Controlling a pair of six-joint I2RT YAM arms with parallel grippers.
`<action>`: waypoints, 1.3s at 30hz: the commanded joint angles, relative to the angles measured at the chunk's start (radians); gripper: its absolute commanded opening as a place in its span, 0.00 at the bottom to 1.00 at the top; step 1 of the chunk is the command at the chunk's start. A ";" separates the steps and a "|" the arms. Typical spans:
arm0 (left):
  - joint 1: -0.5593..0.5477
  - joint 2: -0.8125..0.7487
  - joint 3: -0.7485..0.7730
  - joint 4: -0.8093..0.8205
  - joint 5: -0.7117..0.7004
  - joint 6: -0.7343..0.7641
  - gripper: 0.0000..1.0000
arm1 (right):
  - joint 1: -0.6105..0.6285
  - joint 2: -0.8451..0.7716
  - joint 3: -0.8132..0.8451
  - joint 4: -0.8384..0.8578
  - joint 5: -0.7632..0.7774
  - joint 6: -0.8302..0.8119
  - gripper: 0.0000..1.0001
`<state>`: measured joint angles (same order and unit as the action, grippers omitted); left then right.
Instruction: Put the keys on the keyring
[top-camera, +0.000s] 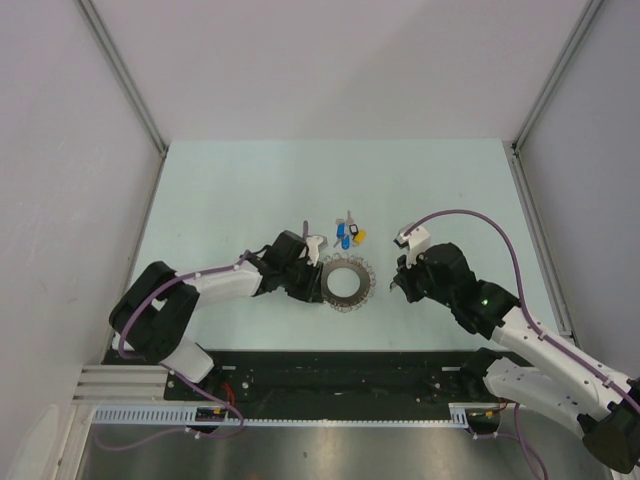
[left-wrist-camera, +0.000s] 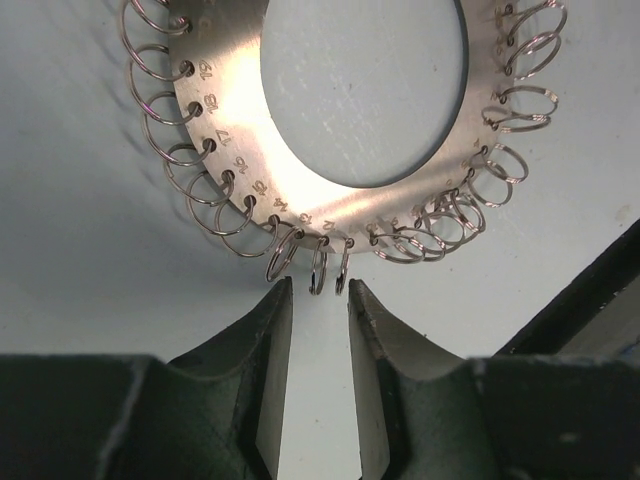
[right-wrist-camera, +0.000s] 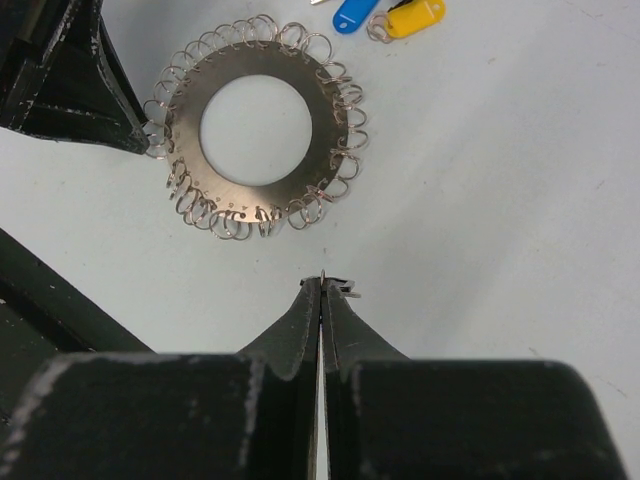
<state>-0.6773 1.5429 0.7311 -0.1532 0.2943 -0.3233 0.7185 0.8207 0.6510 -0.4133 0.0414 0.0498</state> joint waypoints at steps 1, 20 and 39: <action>0.028 -0.040 -0.022 0.079 0.066 -0.056 0.34 | 0.004 0.006 0.022 0.024 -0.008 0.002 0.00; 0.102 -0.049 -0.098 0.230 0.181 -0.141 0.26 | 0.004 0.024 0.021 0.028 -0.017 0.001 0.00; 0.125 -0.052 -0.130 0.244 0.135 -0.158 0.21 | 0.006 0.034 0.022 0.028 -0.028 0.004 0.00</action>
<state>-0.5579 1.5093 0.6075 0.0662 0.4488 -0.4740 0.7185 0.8528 0.6510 -0.4129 0.0204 0.0513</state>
